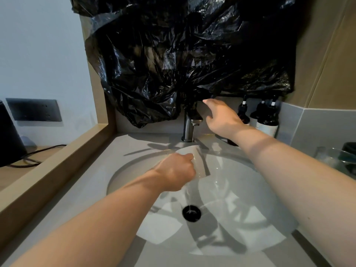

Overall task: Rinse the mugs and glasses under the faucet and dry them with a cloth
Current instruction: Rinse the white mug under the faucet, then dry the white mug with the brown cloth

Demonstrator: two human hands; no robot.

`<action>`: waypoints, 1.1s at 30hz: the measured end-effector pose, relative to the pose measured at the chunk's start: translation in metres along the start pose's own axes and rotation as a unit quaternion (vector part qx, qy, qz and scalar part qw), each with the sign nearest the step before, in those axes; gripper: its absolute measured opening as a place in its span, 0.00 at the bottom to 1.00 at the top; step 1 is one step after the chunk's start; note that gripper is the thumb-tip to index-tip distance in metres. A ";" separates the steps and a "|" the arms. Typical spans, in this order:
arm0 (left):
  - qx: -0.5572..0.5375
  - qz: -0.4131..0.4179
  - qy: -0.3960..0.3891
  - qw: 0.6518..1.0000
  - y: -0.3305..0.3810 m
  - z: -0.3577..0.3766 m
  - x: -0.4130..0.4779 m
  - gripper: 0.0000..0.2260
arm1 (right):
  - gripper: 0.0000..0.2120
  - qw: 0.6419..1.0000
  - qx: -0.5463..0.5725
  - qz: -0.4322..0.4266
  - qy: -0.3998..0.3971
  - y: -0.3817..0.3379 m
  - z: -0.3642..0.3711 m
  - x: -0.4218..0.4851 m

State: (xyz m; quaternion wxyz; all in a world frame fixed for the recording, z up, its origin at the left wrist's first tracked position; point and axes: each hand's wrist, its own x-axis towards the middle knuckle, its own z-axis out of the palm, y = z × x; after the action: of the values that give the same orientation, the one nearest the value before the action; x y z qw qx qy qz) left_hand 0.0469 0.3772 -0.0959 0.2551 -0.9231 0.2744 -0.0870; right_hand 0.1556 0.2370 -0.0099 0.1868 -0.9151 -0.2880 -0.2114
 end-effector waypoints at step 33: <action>-0.806 -0.338 0.262 0.409 0.124 -0.103 0.074 0.19 | 0.18 0.847 -0.166 0.392 0.320 0.166 -0.171 -0.249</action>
State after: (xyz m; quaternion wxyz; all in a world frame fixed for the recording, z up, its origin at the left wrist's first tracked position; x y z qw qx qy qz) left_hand 0.0206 0.2033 -0.0710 -0.7411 -0.6530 -0.0627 -0.1429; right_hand 0.0230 -0.0805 -0.0251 0.1815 -0.8511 0.2093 -0.4460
